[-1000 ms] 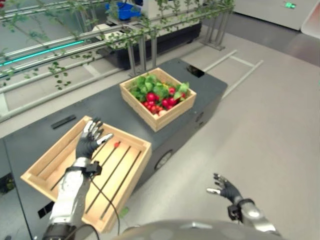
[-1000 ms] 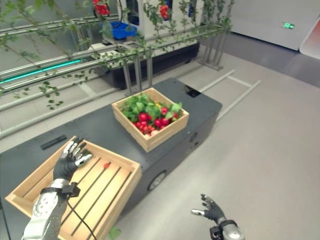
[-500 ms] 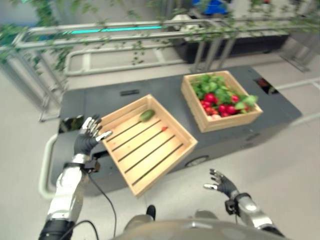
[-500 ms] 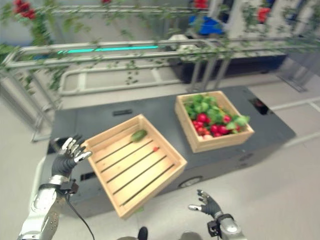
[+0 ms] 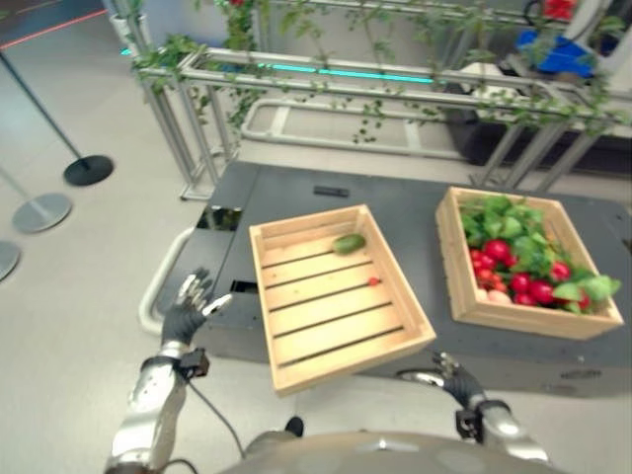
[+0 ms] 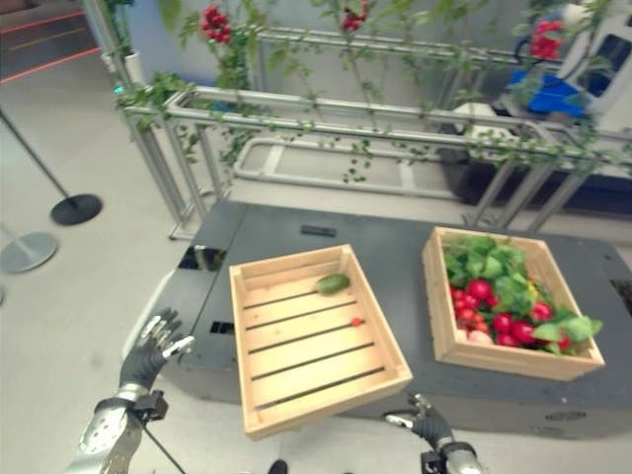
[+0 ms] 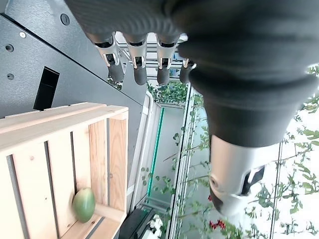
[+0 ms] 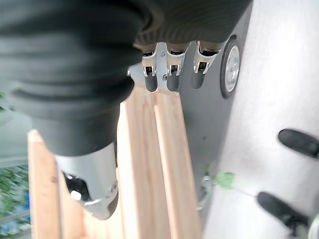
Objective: Pick up the fruits from the basket on one side to the basket on the other side
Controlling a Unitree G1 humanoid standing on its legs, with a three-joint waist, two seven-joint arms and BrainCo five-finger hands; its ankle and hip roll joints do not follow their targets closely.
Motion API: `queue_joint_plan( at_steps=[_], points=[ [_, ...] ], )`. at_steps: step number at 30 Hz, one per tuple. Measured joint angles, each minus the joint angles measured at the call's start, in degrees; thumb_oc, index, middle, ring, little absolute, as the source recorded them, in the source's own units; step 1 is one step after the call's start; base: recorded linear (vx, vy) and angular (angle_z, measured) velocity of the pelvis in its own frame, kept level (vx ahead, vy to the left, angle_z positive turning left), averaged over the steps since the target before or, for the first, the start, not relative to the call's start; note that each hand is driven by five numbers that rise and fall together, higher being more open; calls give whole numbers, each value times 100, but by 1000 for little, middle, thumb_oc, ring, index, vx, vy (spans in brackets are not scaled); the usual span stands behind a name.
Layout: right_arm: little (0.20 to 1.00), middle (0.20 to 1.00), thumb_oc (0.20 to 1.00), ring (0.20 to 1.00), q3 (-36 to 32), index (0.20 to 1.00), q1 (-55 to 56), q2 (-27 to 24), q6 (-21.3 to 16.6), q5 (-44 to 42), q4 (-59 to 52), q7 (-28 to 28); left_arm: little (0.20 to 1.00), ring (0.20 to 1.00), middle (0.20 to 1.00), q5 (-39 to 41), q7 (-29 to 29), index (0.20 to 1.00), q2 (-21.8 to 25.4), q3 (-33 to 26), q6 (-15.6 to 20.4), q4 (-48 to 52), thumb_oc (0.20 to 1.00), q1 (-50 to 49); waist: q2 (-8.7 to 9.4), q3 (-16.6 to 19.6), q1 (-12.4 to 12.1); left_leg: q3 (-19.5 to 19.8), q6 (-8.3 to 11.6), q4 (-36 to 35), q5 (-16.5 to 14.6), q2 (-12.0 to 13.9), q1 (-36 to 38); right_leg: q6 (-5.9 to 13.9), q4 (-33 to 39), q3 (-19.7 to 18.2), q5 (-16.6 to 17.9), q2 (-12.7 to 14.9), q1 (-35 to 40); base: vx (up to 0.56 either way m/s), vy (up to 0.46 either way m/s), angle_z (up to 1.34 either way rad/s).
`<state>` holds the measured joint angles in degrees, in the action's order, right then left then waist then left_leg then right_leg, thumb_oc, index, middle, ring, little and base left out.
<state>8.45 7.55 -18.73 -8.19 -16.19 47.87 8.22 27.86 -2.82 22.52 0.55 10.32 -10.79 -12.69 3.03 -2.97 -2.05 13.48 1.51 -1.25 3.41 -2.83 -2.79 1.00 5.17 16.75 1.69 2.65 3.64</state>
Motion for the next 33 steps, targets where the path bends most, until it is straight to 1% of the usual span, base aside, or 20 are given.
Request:
queue_joint_plan(
  at_steps=[1,3,5,6,7,9,10,11,12,14,15,16,17,18,19,20,21,24,28,33],
  points=[
    [1000,1000,1000,1000,-101,1000,-26,-14,0,-27,8,-11,1000,1000,1000,0,-4,1000,-7,66,-1,2,1000,66,-33,-20,-35,-169,-6,-1,11,46,8,-3,-1,41,-15,-20,4,14,-13,30],
    [1000,1000,1000,1000,-125,1000,-104,-16,-2,-30,7,-54,1000,1000,1000,-3,4,1000,-1,71,-1,-1,1000,62,-65,-26,-22,-415,34,-29,5,123,-7,28,-4,90,-71,-26,35,27,-6,13],
    [1000,1000,1000,1000,-138,1000,-157,-9,-2,-44,32,-60,1000,1000,1000,-4,5,1000,-2,73,1,-49,1000,105,-75,-28,-5,-564,36,-32,10,171,14,25,-32,119,-120,-22,39,56,2,11],
    [1000,1000,1000,1000,-139,1000,-164,-9,-2,-46,48,-60,1000,1000,1000,-6,7,1000,1,73,2,-60,1000,105,-75,-28,-9,-570,35,-33,8,173,15,28,-54,118,-138,-16,28,106,11,6],
    [1000,1000,1000,1000,-146,1000,-153,-9,-2,-47,59,-67,1000,1000,1000,-18,2,1000,2,84,31,-320,1000,161,-74,-24,15,-596,34,-59,10,173,39,39,-94,119,-166,-2,27,77,9,-3],
    [1000,1000,1000,1000,-147,1000,-182,-2,-2,-49,62,-65,1000,1000,1000,-26,34,1000,0,112,-10,-1201,1000,232,-77,-17,130,-714,13,-136,27,183,121,70,-87,116,-189,21,112,35,3,0],
    [1000,1000,1000,1000,-147,1000,-182,-2,-2,-49,62,-65,1000,1000,1000,-26,34,1000,0,112,-10,-1201,1000,232,-77,-17,130,-714,13,-136,27,183,121,70,-87,116,-189,21,112,59,20,-1],
    [1000,1000,1000,1000,-158,1000,-174,-1,-2,-58,122,-67,1000,1000,1000,-157,50,1000,-7,207,-71,-1838,1000,243,-22,17,216,-737,2,-210,33,169,193,88,-81,108,-208,42,110,51,26,-5],
    [1000,1000,1000,1000,-157,1000,-176,5,-2,-79,196,-65,1000,1000,1000,-253,45,1000,-8,288,-60,-2319,1000,318,-6,30,261,-752,-17,-245,47,169,222,88,-79,105,-208,47,119,67,37,-6],
    [1000,1000,1000,1000,-162,1000,-184,63,-3,-95,365,-84,1000,1000,1000,-401,35,1000,-88,337,-157,-3714,1000,502,53,109,299,-877,-31,-373,56,180,335,81,-69,4,-203,53,124,57,39,-23],
    [1000,1000,1000,1000,-164,1000,-176,82,-8,-100,460,-98,1000,1000,1000,-545,17,1000,-100,363,-148,-4160,1000,524,64,119,311,-920,-32,-374,55,179,350,80,-54,-50,-203,56,123,68,40,-33],
    [1000,1000,1000,1000,-163,1000,-171,106,-4,-100,592,-115,1000,1000,1000,-720,17,1000,-124,395,-197,-4828,1000,592,121,155,344,-978,-40,-372,43,176,371,83,-27,-68,-200,59,148,30,17,-18],
    [1000,1000,1000,1000,-163,1000,-162,113,3,-100,624,-119,1000,1000,1000,-751,37,1000,-127,402,-274,-4907,1000,532,151,156,393,-985,-41,-371,43,170,379,87,-3,-67,-196,61,169,39,20,-13],
    [1000,1000,1000,1000,-169,1000,-175,126,-21,-98,756,-133,1000,1000,1000,-1005,33,1000,-160,423,-174,-5348,1000,581,146,138,435,-1047,-42,-375,29,176,420,88,-6,-130,-197,62,174,16,22,-12],
    [1000,1000,1000,1000,-164,1000,-190,133,-18,-98,797,-140,1000,1000,1000,-1124,55,1000,-183,422,-235,-5501,1000,627,156,147,427,-1052,-47,-375,19,179,433,88,-3,-154,-196,59,176,43,29,-19],
    [1000,1000,1000,1000,-166,1000,-185,173,-39,-97,884,-157,1000,1000,1000,-1360,76,1000,-205,410,-231,-5793,1000,603,141,152,445,-1138,-31,-383,-13,200,467,87,-5,-206,-197,49,168,34,27,-35],
    [1000,1000,1000,1000,-166,1000,-255,227,-41,-96,1087,-172,1000,1000,1000,-1605,101,1000,-256,255,-242,-6126,1000,667,142,162,421,-1293,-19,-382,-44,231,540,86,-4,-325,-197,30,185,40,16,-38],
    [1000,1000,1000,1000,-165,1000,-255,252,-39,-94,1216,-186,1000,1000,1000,-1857,199,1000,-280,210,-368,-6300,1000,575,124,196,436,-1366,21,-413,-119,270,604,89,1,-409,-221,2,198,31,14,-25],
    [1000,1000,1000,1000,-171,1000,-117,251,-37,-94,1362,-248,1000,1000,1000,-2044,242,1000,-307,160,-402,-6322,1000,486,130,250,430,-1482,36,-411,-133,320,609,62,10,-510,-214,-42,159,8,9,-14],
    [1000,1000,1000,1000,-170,1000,-71,250,-25,-94,1467,-282,1000,1000,1000,-2225,262,1000,-374,230,-434,-6253,1000,572,134,332,442,-1492,29,-404,-128,326,606,29,6,-517,-193,-51,157,0,1,-1]
  ],
)
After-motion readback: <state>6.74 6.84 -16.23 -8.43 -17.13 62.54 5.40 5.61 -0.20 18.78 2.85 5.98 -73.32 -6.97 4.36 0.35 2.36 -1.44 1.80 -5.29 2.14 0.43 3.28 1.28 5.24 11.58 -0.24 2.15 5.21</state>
